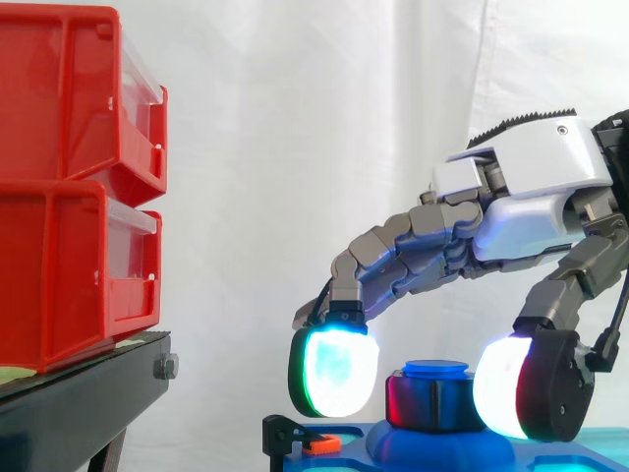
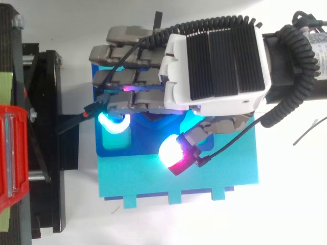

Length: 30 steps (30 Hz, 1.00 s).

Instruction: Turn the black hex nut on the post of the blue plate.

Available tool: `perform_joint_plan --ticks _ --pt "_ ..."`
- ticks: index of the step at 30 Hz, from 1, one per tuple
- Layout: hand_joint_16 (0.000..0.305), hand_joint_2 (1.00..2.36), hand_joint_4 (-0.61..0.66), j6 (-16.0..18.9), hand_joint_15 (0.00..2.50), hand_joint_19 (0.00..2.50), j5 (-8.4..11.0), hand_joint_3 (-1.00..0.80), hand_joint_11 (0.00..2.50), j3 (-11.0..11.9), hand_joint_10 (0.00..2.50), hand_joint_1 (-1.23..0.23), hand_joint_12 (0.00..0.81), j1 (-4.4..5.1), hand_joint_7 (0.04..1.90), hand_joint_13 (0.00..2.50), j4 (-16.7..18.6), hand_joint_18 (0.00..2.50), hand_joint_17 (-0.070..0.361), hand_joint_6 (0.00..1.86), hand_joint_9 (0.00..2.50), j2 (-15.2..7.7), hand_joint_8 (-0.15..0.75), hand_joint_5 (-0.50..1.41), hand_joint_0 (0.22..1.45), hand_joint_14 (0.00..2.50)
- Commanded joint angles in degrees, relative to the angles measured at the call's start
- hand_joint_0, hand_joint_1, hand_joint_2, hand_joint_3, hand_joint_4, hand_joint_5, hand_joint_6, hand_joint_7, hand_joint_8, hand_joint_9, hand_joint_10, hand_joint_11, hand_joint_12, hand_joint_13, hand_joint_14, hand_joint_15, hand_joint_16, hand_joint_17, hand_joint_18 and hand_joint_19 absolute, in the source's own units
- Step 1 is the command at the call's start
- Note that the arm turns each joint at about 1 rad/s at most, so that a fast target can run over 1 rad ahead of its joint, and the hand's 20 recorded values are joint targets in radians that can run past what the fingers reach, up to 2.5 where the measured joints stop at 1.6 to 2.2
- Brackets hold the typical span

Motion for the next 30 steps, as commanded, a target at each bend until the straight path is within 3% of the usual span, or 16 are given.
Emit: perform_joint_plan --ticks 1,30 --pt "0.051 1.00 0.16 -0.35 0.00 0.02 0.01 -0.50 0.02 0.00 0.00 -0.83 0.346 -0.15 0.91 0.14 -0.32 0.08 0.115 0.50 0.29 0.00 0.221 -0.23 0.56 0.00" --pt "0.052 1.00 0.18 -3.78 0.00 0.01 -0.17 -0.50 0.01 0.00 0.00 -0.92 0.360 -0.85 0.96 0.18 -1.03 0.14 0.116 0.50 0.31 0.00 0.231 -0.23 0.56 0.00"
